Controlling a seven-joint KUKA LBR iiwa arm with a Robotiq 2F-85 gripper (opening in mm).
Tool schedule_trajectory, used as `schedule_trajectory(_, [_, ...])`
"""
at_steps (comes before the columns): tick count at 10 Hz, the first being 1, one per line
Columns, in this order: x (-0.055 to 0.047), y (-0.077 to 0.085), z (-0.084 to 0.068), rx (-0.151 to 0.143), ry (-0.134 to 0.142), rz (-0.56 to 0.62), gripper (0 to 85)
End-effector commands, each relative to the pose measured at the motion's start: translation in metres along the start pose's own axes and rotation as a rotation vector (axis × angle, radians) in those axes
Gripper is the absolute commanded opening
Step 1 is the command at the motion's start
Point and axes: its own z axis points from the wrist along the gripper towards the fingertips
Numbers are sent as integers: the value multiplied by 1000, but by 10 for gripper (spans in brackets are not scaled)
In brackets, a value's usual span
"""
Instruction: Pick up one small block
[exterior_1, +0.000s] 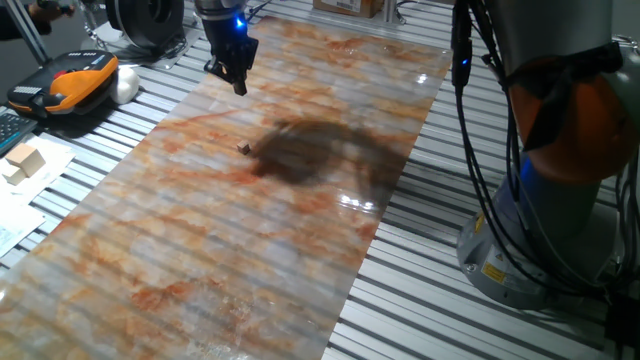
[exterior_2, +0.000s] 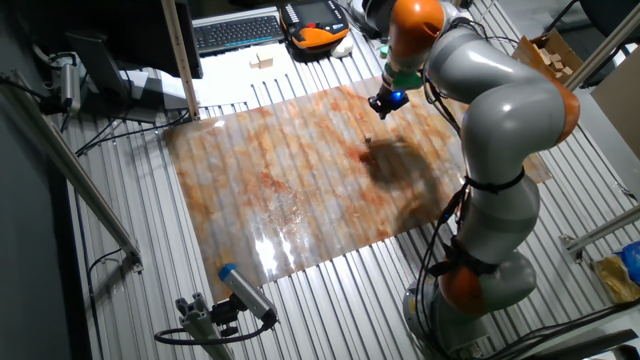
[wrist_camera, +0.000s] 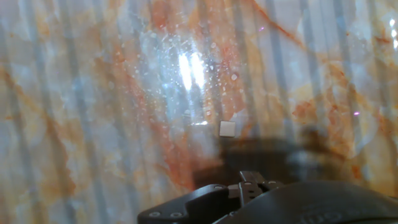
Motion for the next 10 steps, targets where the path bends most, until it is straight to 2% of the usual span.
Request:
schedule_trajectory(1, [0, 0, 0, 7, -1, -5, 0])
schedule_trajectory(2, [0, 0, 0, 18, 8, -8, 0])
schedule_trajectory(3, [0, 0, 0, 16, 19, -4, 0])
schedule_trajectory(4, [0, 0, 0, 45, 7, 4, 0])
schedule_trajectory(5, [0, 0, 0, 72, -23, 14, 0])
schedule_trajectory(6, [0, 0, 0, 80, -54, 27, 0])
schedule_trajectory(7, [0, 0, 0, 57, -50, 24, 0])
schedule_trajectory(8, [0, 0, 0, 51, -45, 13, 0])
schedule_trajectory(10, [0, 0, 0, 71, -56, 16, 0])
